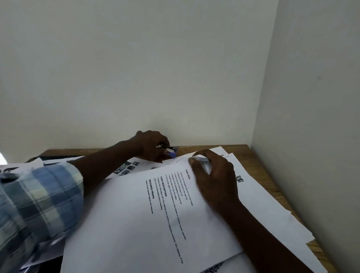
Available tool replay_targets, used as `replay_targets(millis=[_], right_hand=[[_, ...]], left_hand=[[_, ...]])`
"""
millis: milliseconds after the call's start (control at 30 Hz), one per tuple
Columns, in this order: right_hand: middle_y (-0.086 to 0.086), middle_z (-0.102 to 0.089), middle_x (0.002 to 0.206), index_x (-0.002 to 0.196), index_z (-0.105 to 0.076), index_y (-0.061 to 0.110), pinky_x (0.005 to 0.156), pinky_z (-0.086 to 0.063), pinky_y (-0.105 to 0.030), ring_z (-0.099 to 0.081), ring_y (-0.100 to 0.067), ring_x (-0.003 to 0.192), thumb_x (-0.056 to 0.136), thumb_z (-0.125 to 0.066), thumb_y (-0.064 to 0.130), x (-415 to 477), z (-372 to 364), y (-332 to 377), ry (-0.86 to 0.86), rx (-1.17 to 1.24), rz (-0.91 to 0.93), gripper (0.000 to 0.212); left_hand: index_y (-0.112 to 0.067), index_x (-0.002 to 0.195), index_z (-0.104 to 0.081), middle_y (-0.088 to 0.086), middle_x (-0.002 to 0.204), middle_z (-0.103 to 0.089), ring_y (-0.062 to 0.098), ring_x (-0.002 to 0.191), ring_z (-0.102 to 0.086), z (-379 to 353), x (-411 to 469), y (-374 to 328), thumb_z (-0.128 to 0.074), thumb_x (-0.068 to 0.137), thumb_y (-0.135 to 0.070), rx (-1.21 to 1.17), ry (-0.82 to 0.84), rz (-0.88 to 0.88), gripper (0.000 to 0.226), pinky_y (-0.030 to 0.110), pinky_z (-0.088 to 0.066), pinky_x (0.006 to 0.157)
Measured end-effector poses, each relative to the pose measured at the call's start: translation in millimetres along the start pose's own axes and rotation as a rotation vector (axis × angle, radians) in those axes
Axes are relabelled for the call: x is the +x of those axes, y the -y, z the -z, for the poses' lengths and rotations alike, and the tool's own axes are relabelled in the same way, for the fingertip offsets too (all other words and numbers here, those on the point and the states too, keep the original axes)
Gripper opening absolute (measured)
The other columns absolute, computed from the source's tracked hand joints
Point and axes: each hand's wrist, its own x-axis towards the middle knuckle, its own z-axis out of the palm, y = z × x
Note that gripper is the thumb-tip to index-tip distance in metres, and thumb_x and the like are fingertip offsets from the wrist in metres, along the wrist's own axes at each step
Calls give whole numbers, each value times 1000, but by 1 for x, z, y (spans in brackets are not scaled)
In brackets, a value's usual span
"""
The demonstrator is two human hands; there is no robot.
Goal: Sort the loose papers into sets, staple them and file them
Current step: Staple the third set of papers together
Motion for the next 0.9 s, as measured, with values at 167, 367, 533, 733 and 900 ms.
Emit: replay_targets(millis=[167,367,533,733,900], right_hand=[[15,-74,100,102,-73,28,96,-54,-36,-67,-4,99,90,-61,53,-1,2,-1,3,60,-31,30],[14,-73,92,96,-71,30,89,-54,-37,-68,-10,94,92,-66,51,1,6,0,-2,26,-19,22],[13,-71,87,94,-66,34,79,-51,-38,-68,-16,89,93,-67,46,0,18,22,28,-80,74,12],[0,-67,114,125,-56,32,87,-52,-50,-67,-33,97,91,-62,58,-5,21,80,-141,-290,148,43],[-9,-56,130,135,-53,18,93,-42,-53,-60,-35,111,95,-61,37,-17,-10,133,-216,-234,414,45]], left_hand=[[-39,137,-56,-4,134,-60,24,127,-55,-13,1,-6,-45,85,-77,-100,-24,86,66,46,-42,100],[-22,114,-75,-3,108,-77,19,96,-75,39,-62,-42,-50,104,-55,-622,120,-33,43,35,-58,92],[-22,139,-62,3,140,-63,23,124,-59,46,-113,-75,-55,105,-44,-330,74,-99,41,32,-42,101],[-17,123,-69,8,129,-67,28,118,-62,60,-157,-59,-62,100,-22,-472,-246,-34,25,26,-37,85],[-15,121,-74,9,121,-70,21,109,-65,91,-213,5,-64,99,-20,-505,-416,126,25,16,-35,80]])
